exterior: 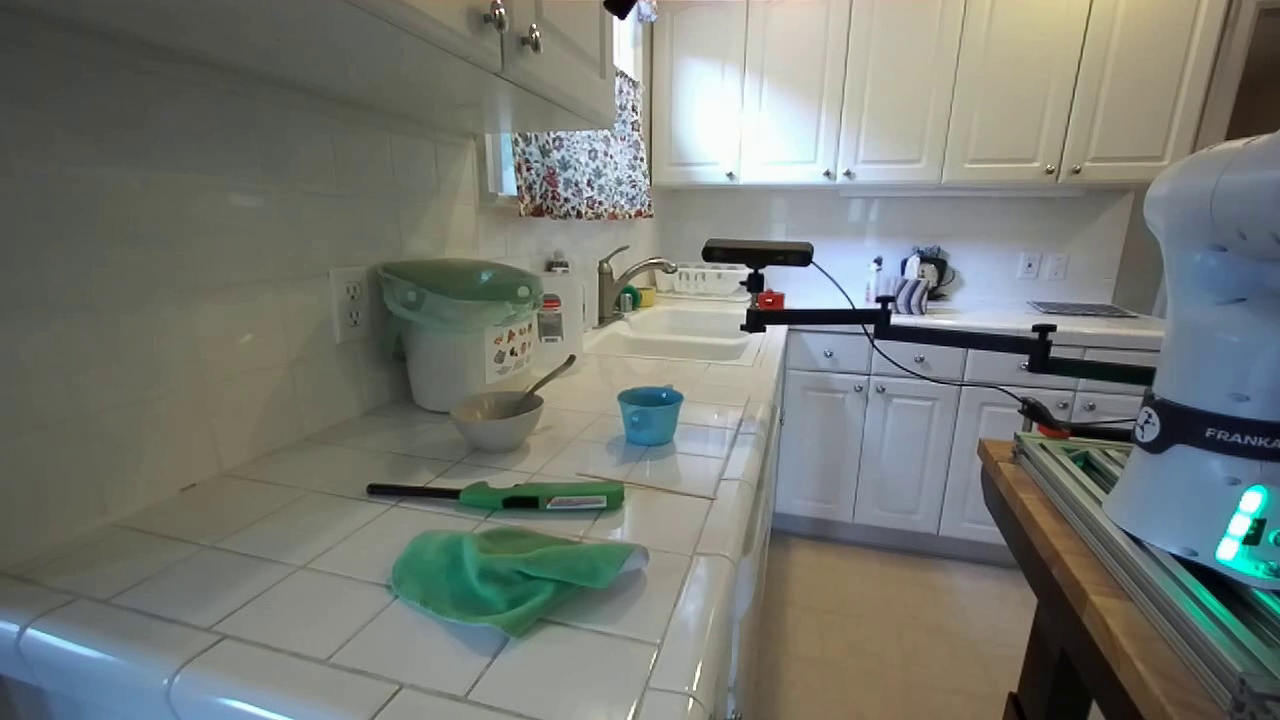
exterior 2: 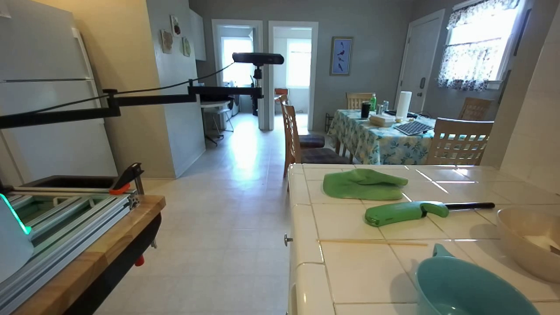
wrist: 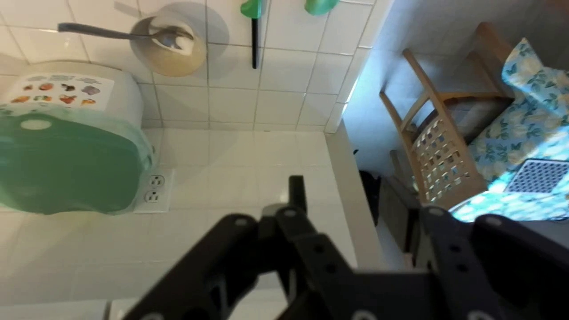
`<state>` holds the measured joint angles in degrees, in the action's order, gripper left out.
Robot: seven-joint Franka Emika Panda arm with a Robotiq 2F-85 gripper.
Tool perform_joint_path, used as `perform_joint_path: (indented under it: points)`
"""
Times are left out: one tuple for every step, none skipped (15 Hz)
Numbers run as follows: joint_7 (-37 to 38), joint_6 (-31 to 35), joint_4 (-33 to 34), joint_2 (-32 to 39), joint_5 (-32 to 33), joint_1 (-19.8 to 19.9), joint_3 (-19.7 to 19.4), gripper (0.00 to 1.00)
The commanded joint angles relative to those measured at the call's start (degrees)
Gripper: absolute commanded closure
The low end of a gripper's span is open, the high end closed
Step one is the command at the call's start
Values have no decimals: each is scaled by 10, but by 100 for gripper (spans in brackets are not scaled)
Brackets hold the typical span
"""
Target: Open the cabinet's left door
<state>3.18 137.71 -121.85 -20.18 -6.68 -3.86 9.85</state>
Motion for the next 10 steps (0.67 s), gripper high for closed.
perform_joint_path:
  points:
    - [134,15,-7,-7,91,41,23,18]
    - [170,10,-4,-8,118,52,28,12]
    - [205,4,0,-8,146,65,33,5]
    - [240,-6,8,-7,174,79,40,0]
    - [274,-18,17,-5,200,92,46,0]
    - [306,-34,32,-1,225,104,53,0]
    - [337,-56,45,3,246,114,60,0]
    - [360,-78,63,10,261,119,63,0]
    - [361,-94,79,19,262,113,59,0]
    - [367,-107,94,26,265,110,56,0]
